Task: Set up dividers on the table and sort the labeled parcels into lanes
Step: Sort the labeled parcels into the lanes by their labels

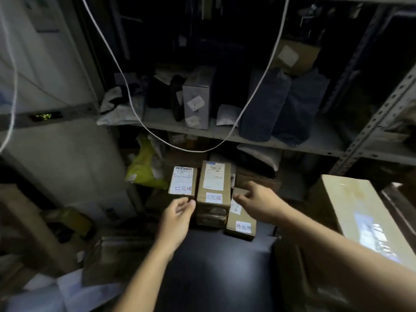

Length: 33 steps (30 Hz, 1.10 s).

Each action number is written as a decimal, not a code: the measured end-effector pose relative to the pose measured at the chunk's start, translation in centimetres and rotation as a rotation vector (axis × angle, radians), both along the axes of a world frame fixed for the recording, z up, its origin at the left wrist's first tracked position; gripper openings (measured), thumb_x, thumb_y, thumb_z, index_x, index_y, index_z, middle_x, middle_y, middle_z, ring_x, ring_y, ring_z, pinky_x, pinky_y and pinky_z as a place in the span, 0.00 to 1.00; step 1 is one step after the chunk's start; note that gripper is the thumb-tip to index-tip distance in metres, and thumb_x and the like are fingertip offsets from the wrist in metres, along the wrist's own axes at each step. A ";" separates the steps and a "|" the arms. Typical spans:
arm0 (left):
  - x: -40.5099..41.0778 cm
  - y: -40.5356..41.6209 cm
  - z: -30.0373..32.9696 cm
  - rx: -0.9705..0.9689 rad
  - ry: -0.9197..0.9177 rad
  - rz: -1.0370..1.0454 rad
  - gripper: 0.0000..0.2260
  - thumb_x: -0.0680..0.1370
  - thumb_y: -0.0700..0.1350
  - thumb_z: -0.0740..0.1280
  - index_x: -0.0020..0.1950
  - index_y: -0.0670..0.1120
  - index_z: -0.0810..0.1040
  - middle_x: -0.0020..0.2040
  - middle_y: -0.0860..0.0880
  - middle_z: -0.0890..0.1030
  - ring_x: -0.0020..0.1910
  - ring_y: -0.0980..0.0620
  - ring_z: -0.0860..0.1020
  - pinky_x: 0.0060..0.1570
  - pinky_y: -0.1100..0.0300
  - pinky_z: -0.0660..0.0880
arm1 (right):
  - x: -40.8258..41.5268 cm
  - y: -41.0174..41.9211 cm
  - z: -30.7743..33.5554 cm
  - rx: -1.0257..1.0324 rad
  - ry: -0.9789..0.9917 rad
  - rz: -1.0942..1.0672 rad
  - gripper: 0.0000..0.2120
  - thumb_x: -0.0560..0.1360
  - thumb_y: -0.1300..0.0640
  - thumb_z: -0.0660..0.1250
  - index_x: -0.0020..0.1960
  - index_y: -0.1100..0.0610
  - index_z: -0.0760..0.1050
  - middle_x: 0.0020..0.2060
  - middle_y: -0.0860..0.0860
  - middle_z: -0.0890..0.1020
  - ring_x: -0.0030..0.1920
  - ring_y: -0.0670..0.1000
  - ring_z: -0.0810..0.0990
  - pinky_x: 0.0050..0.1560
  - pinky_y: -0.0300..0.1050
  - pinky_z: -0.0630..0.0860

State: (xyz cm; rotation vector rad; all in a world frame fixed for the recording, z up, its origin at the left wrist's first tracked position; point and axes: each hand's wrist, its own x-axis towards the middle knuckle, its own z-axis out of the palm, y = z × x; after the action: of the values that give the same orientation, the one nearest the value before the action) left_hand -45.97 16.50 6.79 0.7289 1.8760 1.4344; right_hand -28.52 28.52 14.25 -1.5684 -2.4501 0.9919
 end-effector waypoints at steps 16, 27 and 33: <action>0.4 7.4 -11.4 -0.150 -0.126 -0.047 0.24 0.80 0.50 0.66 0.74 0.48 0.66 0.67 0.48 0.74 0.63 0.54 0.73 0.57 0.63 0.68 | -7.3 5.9 -15.8 -0.224 0.255 -0.413 0.18 0.82 0.49 0.59 0.68 0.58 0.68 0.60 0.56 0.79 0.56 0.54 0.79 0.48 0.43 0.74; 4.8 3.3 -7.4 -0.148 0.023 0.122 0.14 0.73 0.58 0.70 0.44 0.49 0.73 0.42 0.55 0.79 0.42 0.60 0.76 0.36 0.66 0.68 | -1.6 0.4 -12.2 -0.326 0.483 -0.598 0.11 0.78 0.50 0.68 0.55 0.54 0.71 0.47 0.52 0.81 0.41 0.47 0.83 0.25 0.35 0.75; 7.6 -1.4 -3.6 -0.114 0.084 0.188 0.16 0.70 0.57 0.75 0.50 0.51 0.76 0.48 0.51 0.81 0.47 0.54 0.80 0.45 0.58 0.76 | 2.4 -5.6 -7.3 -0.178 0.481 -0.443 0.12 0.74 0.46 0.72 0.49 0.50 0.72 0.48 0.49 0.82 0.46 0.47 0.83 0.46 0.47 0.82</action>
State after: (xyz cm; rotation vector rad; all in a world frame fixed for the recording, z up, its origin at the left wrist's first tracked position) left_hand -38.37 15.08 3.19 0.5784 2.1203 1.4153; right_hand -26.08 22.94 6.98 -1.5849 -1.6497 1.3283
